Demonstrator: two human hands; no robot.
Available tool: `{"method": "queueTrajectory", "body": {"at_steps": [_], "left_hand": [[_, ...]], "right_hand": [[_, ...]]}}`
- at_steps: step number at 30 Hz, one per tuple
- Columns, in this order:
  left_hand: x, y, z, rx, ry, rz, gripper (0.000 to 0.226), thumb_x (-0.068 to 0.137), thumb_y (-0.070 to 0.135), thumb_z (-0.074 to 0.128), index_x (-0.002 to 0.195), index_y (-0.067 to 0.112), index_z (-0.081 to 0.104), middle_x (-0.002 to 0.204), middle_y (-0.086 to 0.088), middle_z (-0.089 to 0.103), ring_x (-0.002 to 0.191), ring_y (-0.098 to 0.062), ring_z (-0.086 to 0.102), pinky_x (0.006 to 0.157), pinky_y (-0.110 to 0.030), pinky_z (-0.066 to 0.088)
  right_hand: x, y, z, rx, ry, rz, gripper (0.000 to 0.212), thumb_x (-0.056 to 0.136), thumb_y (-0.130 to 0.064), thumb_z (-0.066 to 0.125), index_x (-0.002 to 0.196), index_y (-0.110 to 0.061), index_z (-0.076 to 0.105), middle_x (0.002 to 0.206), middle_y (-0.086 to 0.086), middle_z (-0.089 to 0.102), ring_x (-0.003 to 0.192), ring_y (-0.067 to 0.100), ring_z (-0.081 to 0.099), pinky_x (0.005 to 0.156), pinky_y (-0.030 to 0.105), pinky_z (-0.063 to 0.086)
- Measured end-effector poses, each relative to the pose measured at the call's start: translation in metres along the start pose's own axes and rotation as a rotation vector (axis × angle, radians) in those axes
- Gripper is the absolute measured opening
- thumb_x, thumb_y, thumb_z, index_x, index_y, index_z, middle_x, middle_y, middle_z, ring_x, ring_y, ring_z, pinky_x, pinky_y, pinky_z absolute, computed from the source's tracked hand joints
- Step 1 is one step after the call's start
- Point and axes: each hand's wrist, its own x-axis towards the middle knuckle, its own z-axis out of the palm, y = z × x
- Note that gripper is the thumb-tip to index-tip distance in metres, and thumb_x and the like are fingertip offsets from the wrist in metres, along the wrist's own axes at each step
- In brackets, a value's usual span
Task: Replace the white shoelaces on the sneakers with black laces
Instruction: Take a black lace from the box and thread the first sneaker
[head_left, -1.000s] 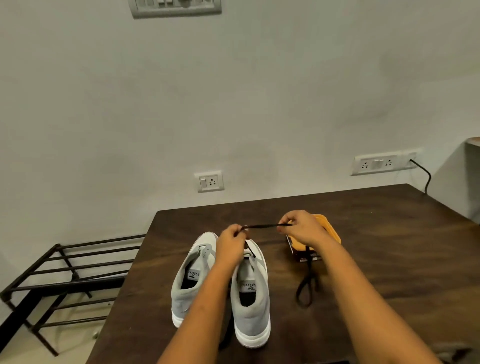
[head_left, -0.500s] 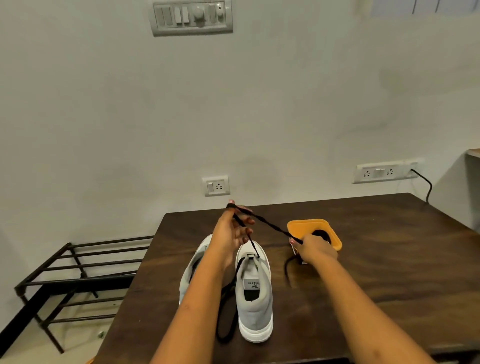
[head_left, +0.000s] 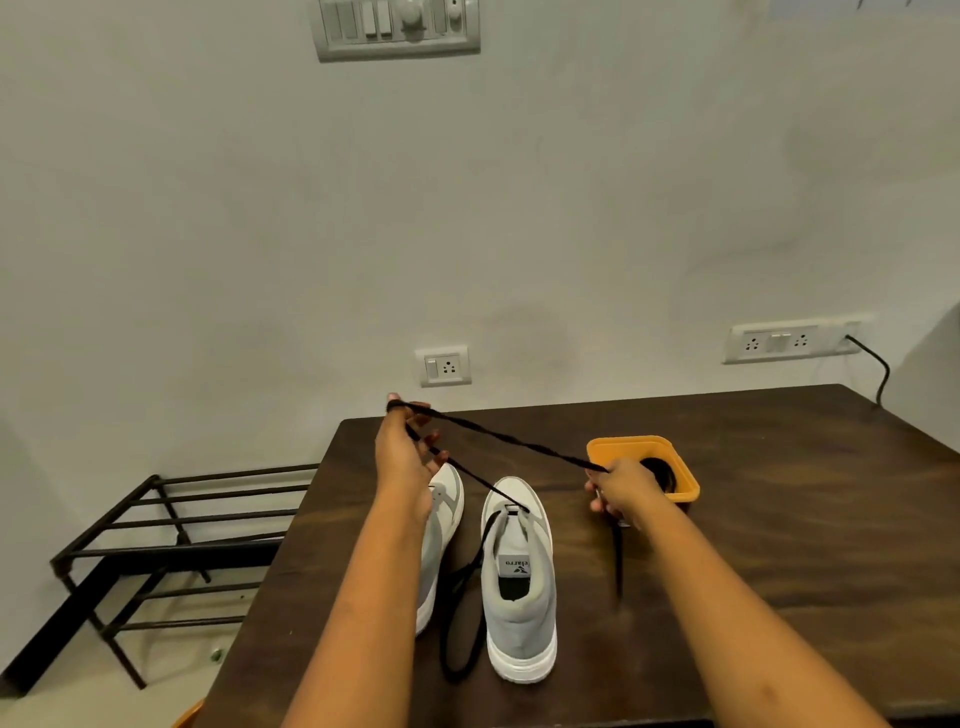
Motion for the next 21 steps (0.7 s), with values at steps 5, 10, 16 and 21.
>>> {"method": "queueTrajectory", "body": {"at_steps": [5,10,16,21], "left_hand": [[0.012,0.004,-0.021,-0.223,-0.025,-0.093,0.055,0.099,0.051,0.023,0.073,0.015,0.056,0.085,-0.005,0.065,0.075,-0.020,0.053,0.066,-0.030,0.041],[0.020,0.004,-0.038,-0.202,-0.216,-0.283,0.042,0.094,0.044,0.035,0.070,0.015,0.052,0.053,0.001,0.049,0.056,-0.013,0.040,0.057,-0.025,0.036],[0.003,0.002,-0.024,0.784,-0.978,-0.539,0.030,0.087,-0.005,0.048,0.108,0.013,0.058,0.106,-0.006,0.069,0.088,-0.020,0.067,0.063,-0.022,0.053],[0.008,-0.033,-0.008,1.192,-0.781,-0.447,0.057,0.087,-0.017,0.033,0.124,0.023,0.049,0.106,-0.003,0.056,0.068,-0.018,0.067,0.044,-0.016,0.045]], "right_hand": [[0.025,0.042,0.010,-0.048,0.091,0.193,0.031,0.100,-0.025,0.041,0.090,-0.004,0.061,0.074,0.011,0.069,0.051,0.016,0.058,0.055,0.027,0.045],[0.036,0.076,0.011,0.049,0.161,0.353,0.019,0.094,-0.008,0.048,0.094,0.003,0.063,0.092,0.019,0.067,0.082,0.030,0.067,0.061,0.031,0.047],[0.025,0.036,0.010,0.761,0.036,0.167,0.038,0.094,0.008,0.028,0.118,-0.007,0.054,0.091,0.009,0.052,0.074,0.017,0.047,0.070,0.031,0.042],[0.015,-0.019,-0.001,1.092,0.028,-0.033,0.035,0.097,0.003,0.029,0.121,-0.002,0.054,0.095,0.009,0.057,0.058,0.009,0.037,0.049,0.018,0.037]]}}
